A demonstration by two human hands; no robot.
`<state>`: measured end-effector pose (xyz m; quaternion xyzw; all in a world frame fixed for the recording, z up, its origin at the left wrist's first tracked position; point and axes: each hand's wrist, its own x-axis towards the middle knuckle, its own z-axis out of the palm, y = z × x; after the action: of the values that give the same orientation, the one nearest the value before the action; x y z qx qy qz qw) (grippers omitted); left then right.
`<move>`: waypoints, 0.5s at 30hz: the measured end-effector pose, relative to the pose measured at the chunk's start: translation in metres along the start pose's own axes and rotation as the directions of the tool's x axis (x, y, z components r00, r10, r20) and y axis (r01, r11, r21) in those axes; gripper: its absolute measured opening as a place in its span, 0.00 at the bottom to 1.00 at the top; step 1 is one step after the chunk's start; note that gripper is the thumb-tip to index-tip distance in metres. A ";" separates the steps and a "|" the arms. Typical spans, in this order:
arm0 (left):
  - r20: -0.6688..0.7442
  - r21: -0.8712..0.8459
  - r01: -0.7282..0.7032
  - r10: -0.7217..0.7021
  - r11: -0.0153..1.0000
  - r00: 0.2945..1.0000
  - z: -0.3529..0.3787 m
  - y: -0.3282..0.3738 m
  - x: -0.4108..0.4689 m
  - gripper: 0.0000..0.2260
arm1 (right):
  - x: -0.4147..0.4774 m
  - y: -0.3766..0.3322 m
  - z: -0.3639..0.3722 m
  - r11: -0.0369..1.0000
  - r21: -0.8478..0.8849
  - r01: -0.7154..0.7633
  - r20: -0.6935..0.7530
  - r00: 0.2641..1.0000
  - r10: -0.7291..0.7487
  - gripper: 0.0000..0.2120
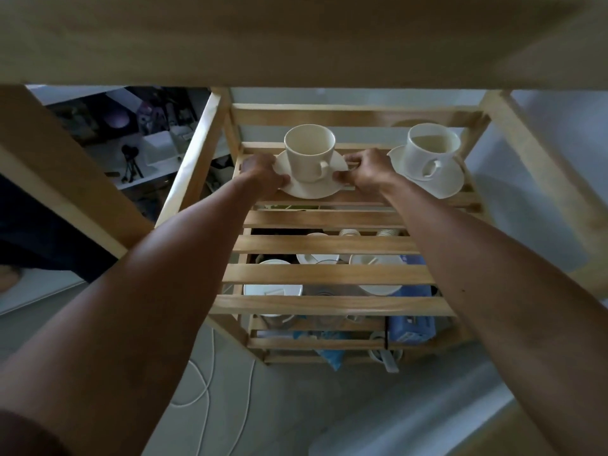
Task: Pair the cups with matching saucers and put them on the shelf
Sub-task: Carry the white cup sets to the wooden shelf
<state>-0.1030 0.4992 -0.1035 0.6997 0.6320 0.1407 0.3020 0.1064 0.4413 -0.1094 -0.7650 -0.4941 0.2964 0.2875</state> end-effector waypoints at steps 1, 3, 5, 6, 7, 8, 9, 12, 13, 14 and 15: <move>0.013 -0.001 0.004 -0.004 1.000 1.000 -0.001 0.000 0.001 0.23 | 0.000 -0.001 0.000 1.000 -0.018 0.006 0.000 1.000 -0.006 0.28; 0.022 -0.004 0.005 -0.005 1.000 1.000 -0.002 -0.001 0.001 0.23 | -0.001 -0.002 0.000 0.999 -0.047 0.023 -0.001 1.000 -0.023 0.27; 0.005 0.035 -0.008 0.008 0.999 1.000 -0.003 -0.002 -0.001 0.23 | -0.005 -0.005 0.000 0.998 -0.061 0.034 0.004 0.999 -0.034 0.26; -0.018 0.051 -0.019 0.020 0.999 1.000 -0.003 -0.002 -0.003 0.23 | -0.009 -0.005 0.000 0.997 -0.065 0.039 0.008 0.999 -0.038 0.26; -0.044 0.046 -0.025 0.027 0.999 0.999 -0.002 -0.003 -0.006 0.23 | -0.013 -0.005 -0.001 0.996 -0.072 0.047 0.011 0.999 -0.046 0.25; -0.064 0.021 -0.026 0.027 0.999 0.998 -0.002 -0.004 -0.010 0.24 | -0.019 -0.004 -0.002 0.995 -0.084 0.060 0.017 0.998 -0.059 0.24; -0.081 -0.013 -0.022 0.021 1.000 0.997 -0.002 -0.006 -0.016 0.26 | -0.026 -0.004 -0.004 0.992 -0.099 0.077 0.025 0.997 -0.075 0.24; -0.106 -0.050 -0.003 -0.003 0.999 0.994 -0.004 -0.009 -0.036 0.32 | -0.049 -0.003 -0.010 0.984 -0.139 0.113 0.048 0.993 -0.107 0.28; -0.105 -0.032 -0.011 0.008 0.999 0.994 -0.005 -0.009 -0.044 0.33 | -0.058 -0.002 -0.013 0.981 -0.152 0.118 0.063 0.992 -0.109 0.31; -0.101 -0.015 -0.028 0.027 0.999 0.995 -0.007 -0.009 -0.054 0.33 | -0.067 -0.001 -0.015 0.977 -0.172 0.123 0.083 0.990 -0.110 0.34; -0.091 -0.003 -0.050 0.049 0.999 0.995 -0.009 -0.009 -0.064 0.33 | -0.078 -0.001 -0.018 0.971 -0.204 0.128 0.106 0.988 -0.108 0.38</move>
<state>-0.1259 0.4394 -0.0904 0.7071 0.6272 0.1817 0.2713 0.0933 0.3670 -0.0837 -0.7456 -0.5802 0.2607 0.1985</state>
